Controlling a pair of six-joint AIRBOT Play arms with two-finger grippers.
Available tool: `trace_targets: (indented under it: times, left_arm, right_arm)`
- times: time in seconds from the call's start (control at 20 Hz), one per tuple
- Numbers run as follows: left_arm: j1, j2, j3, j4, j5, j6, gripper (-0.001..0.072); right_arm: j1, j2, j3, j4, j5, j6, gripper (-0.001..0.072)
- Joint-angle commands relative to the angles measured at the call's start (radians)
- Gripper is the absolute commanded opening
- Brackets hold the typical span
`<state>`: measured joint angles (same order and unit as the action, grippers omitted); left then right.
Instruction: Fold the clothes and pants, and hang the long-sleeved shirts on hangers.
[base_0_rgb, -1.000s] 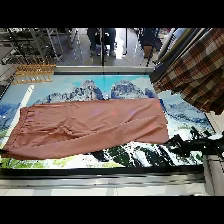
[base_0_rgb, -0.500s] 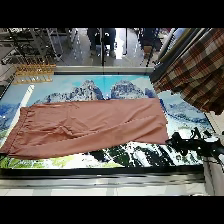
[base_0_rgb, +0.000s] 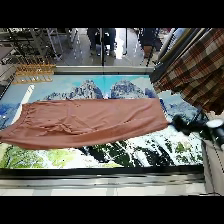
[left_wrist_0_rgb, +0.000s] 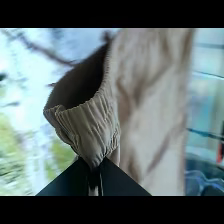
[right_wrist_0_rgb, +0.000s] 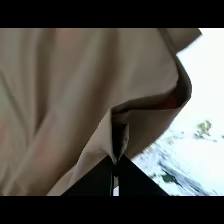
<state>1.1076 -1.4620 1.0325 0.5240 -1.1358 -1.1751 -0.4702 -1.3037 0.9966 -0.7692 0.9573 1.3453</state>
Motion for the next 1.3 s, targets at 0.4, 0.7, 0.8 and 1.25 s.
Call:
trace_targets:
  times: [0.4,0.7,0.8,1.25]
  left_arm:
    - [-0.022,-0.003,0.269,0.547,-0.281,0.11,0.0009]
    - [-0.006,-0.004,0.201,0.733,-0.274,0.201,0.0009]
    - [0.004,-0.005,0.201,0.734,-0.271,0.216,0.0009]
    - [-0.021,-0.006,0.362,0.473,-0.306,0.048,0.0009]
  right_arm:
    - [0.009,0.091,0.15,-0.487,0.509,-0.174,0.0016]
    - [0.009,0.249,-0.16,-0.681,0.438,-0.169,0.0016]
    - [0.009,0.256,-0.158,-0.668,0.43,-0.169,0.0016]
    - [0.025,0.127,0.132,-0.376,0.105,-0.101,0.0015]
